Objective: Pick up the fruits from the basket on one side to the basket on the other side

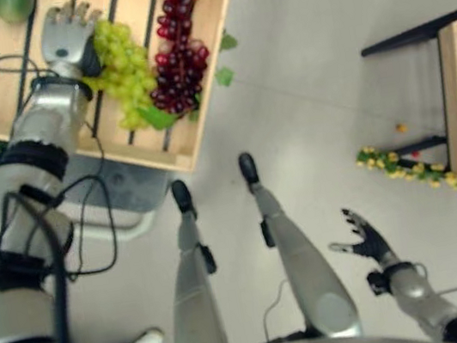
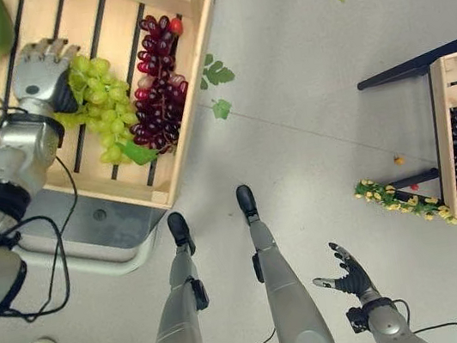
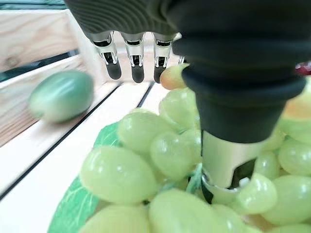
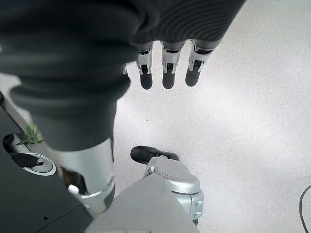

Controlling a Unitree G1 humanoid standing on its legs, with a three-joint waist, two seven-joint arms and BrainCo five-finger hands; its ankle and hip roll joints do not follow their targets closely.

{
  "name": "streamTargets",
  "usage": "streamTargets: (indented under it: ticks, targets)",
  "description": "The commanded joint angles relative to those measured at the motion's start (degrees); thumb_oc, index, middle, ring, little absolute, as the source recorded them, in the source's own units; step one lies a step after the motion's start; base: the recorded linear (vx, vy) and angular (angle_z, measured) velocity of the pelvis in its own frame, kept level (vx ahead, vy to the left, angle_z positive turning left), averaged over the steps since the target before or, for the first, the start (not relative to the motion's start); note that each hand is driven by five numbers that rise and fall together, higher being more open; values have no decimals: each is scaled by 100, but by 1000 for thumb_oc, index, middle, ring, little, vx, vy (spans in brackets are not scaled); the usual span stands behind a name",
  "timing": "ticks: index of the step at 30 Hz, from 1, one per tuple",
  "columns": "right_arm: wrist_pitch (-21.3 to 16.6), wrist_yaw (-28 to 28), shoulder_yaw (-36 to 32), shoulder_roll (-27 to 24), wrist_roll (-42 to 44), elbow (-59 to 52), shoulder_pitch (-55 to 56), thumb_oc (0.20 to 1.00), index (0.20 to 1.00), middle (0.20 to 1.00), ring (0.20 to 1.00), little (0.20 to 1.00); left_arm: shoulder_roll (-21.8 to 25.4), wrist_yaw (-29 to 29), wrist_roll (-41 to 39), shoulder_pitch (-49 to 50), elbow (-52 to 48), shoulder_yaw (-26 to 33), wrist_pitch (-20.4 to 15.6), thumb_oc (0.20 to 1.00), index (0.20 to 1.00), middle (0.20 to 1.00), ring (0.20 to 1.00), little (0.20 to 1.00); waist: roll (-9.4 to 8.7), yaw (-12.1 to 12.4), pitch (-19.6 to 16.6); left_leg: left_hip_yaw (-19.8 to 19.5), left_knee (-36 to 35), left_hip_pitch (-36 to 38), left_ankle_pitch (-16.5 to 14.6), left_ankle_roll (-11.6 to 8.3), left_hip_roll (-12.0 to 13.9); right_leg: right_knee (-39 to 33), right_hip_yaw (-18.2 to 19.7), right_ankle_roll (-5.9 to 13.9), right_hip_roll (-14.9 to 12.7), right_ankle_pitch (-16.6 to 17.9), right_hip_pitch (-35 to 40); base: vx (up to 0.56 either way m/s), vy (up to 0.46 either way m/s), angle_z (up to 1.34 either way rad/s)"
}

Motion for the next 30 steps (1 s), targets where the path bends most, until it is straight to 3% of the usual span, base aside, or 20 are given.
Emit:
streamTargets:
  ticks: [1, 6, 7, 8, 9, 30]
  targets:
    - [-59, -16, -123, -210, 149, -282, 493, 1000, 1000, 1000, 1000, 1000, -26, -229, -83, 284, 363, -25, -48, 1000, 1000, 1000, 1000, 1000, -418, 5, -2, -103, 169, -346, -213, 48, -247, -378, 193, 410, 182, 240, -183, 0, 0, 0]
    - [-67, -6, -92, -233, 152, -353, 456, 1000, 1000, 1000, 1000, 1000, -13, -209, -95, 355, 372, -14, -56, 1000, 1000, 1000, 1000, 1000, -447, 10, 4, -132, 195, -400, -216, 52, -259, -354, 162, 407, 180, 242, -229, 0, 0, 0]
    - [-70, -5, -86, -238, 148, -372, 456, 1000, 1000, 1000, 1000, 1000, -15, -180, -101, 371, 384, 12, -41, 501, 501, 501, 501, 501, -458, 9, 7, -125, 195, -411, -216, 51, -257, -352, 158, 407, 176, 244, -239, 0, 0, 0]
    - [-72, -10, -85, -244, 141, -391, 454, 1000, 1000, 1000, 1000, 1000, -20, -164, -113, 384, 377, 25, -41, 269, 269, 269, 269, 269, -466, 6, 12, -130, 201, -421, -217, 51, -256, -351, 153, 408, 172, 242, -242, 0, 0, 0]
    - [-78, -16, -95, -241, 133, -398, 458, 1000, 1000, 1000, 1000, 1000, -11, -153, -158, 426, 378, 89, -51, 200, 200, 200, 200, 200, -475, 8, 17, -136, 200, -429, -219, 51, -258, -351, 148, 409, 173, 244, -246, 0, 0, 0]
    - [-130, -101, -222, -338, 22, -658, 471, 1000, 1000, 1000, 1000, 1000, 10, -56, -252, 682, 67, 388, -95, 200, 200, 200, 200, 200, -571, 33, 5, -195, 225, -505, -216, 54, -250, -306, 102, 403, 186, 217, -301, 0, 2, 0]
